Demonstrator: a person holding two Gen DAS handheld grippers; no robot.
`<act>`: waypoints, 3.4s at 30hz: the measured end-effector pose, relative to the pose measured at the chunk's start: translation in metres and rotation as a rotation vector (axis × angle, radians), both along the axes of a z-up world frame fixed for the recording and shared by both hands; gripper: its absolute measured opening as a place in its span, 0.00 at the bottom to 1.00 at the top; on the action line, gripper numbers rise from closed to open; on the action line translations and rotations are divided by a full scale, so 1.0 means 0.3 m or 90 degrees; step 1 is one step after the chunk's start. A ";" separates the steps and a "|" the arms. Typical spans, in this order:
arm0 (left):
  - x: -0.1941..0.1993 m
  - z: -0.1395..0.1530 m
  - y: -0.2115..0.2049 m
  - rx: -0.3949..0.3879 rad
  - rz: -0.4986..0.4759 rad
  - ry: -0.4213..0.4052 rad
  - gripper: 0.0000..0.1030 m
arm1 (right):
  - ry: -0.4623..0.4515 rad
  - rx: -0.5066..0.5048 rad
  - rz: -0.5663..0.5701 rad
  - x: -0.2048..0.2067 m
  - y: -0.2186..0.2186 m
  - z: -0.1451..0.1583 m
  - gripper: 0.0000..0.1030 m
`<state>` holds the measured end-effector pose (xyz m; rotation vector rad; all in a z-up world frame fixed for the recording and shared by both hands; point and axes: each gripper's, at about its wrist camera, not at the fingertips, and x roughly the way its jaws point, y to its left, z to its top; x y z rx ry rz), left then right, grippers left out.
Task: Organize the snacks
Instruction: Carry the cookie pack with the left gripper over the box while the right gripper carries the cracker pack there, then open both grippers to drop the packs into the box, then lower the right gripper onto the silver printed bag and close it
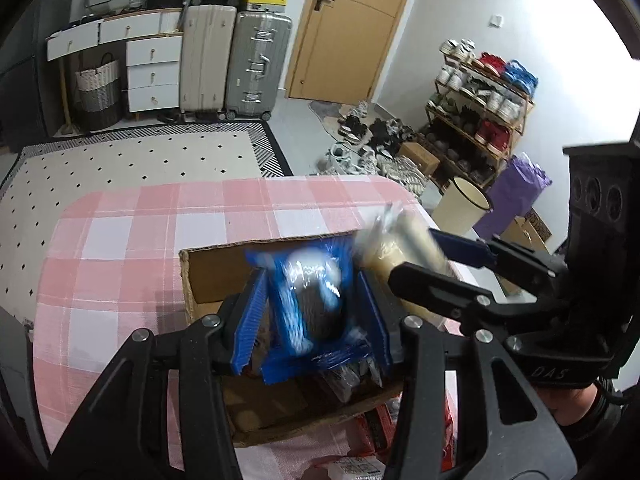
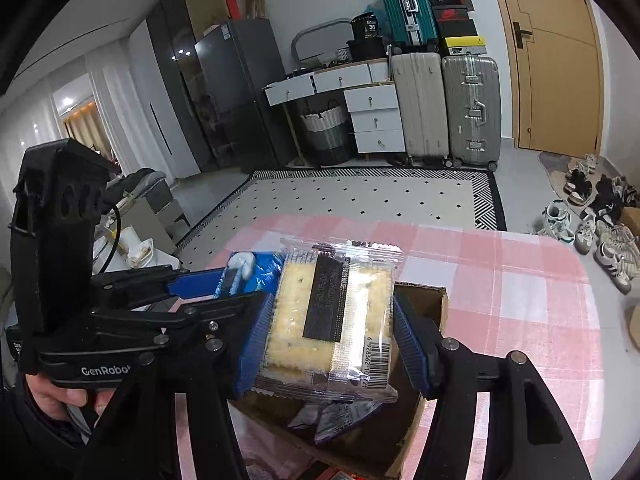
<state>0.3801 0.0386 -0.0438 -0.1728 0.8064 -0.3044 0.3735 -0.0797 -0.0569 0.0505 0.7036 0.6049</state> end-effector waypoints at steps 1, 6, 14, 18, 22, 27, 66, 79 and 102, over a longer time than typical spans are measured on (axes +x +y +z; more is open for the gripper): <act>0.003 -0.007 0.002 -0.002 -0.001 0.004 0.44 | 0.003 0.000 -0.002 0.001 -0.001 -0.005 0.62; -0.020 -0.009 0.017 0.000 0.006 0.002 0.60 | -0.005 -0.004 -0.005 -0.011 -0.017 -0.005 0.74; -0.152 0.074 0.017 0.004 0.014 -0.028 0.63 | -0.055 0.015 -0.014 -0.138 -0.081 0.101 0.76; -0.248 0.126 0.023 0.003 0.017 -0.044 0.64 | -0.083 0.024 -0.017 -0.235 -0.113 0.165 0.79; -0.362 0.179 0.020 0.006 0.027 -0.071 0.75 | -0.108 0.024 -0.019 -0.343 -0.135 0.215 0.85; -0.503 0.215 -0.006 0.010 0.033 -0.093 0.79 | -0.142 0.023 -0.017 -0.472 -0.174 0.257 0.88; -0.967 -0.029 -0.033 0.006 0.024 -0.085 0.99 | -0.016 -0.068 -0.064 -0.935 -0.363 -0.211 1.00; -0.960 -0.147 -0.016 -0.013 0.019 -0.048 0.99 | 0.073 -0.075 -0.064 -0.874 -0.371 -0.398 1.00; -0.957 -0.205 0.012 -0.019 0.034 -0.027 0.99 | 0.163 -0.012 -0.068 -0.776 -0.377 -0.498 0.45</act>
